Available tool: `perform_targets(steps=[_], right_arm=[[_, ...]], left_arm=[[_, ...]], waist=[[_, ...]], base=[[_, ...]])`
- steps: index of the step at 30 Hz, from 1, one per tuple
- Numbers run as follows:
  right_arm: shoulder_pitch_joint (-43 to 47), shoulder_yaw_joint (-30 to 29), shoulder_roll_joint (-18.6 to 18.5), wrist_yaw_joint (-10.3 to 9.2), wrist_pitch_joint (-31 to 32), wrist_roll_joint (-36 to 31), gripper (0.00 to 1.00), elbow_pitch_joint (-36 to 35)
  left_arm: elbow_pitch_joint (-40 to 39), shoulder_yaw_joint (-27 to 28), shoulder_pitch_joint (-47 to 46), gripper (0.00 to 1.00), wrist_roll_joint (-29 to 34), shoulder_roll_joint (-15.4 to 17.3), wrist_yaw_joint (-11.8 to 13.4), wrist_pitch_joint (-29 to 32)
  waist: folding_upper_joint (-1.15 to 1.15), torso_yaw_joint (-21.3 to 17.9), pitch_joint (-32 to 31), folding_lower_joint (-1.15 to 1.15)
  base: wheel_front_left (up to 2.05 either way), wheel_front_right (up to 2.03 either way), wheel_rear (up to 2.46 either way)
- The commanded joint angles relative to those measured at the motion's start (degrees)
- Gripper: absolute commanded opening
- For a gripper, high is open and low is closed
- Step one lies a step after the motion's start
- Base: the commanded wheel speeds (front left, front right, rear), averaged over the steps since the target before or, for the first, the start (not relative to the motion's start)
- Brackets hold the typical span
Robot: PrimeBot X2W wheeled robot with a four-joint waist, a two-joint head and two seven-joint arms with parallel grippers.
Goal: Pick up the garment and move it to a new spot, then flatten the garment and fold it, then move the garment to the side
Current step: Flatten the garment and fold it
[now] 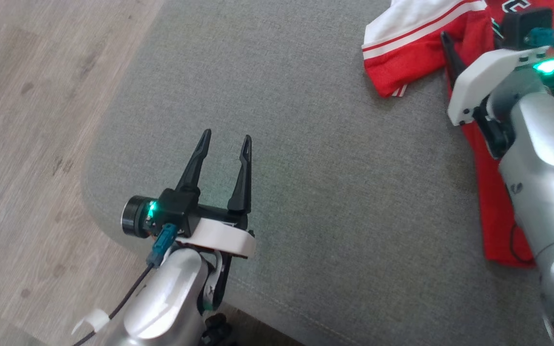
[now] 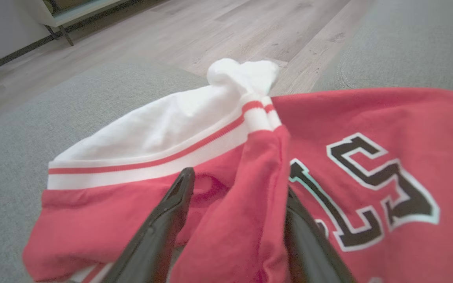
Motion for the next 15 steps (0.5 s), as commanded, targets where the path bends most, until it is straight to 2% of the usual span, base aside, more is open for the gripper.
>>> perform_targets(steps=[1,8,15], right_arm=[[-2.02,1.5,1.27,0.39,-1.28,0.84,0.0,-1.43],[-0.59,11.92,2.66,0.39,-8.35,3.82,0.0,-1.95],[6.53,25.71,4.22,0.39,-12.23,9.03,0.0,-7.83]], left_arm=[[-1.24,2.42,-1.59,1.0,0.49,0.65,-0.31,-0.54],[-0.24,5.06,-0.55,1.0,1.94,0.5,-0.94,-0.54],[0.51,6.92,0.75,1.0,3.34,1.77,-1.4,-0.54]], waist=[[0.0,-0.1,-0.15,-0.01],[0.0,-2.89,-2.93,-0.01],[0.0,-7.62,-7.63,-0.01]], base=[[0.0,0.0,0.0],[0.0,0.0,0.0],[0.0,0.0,0.0]])
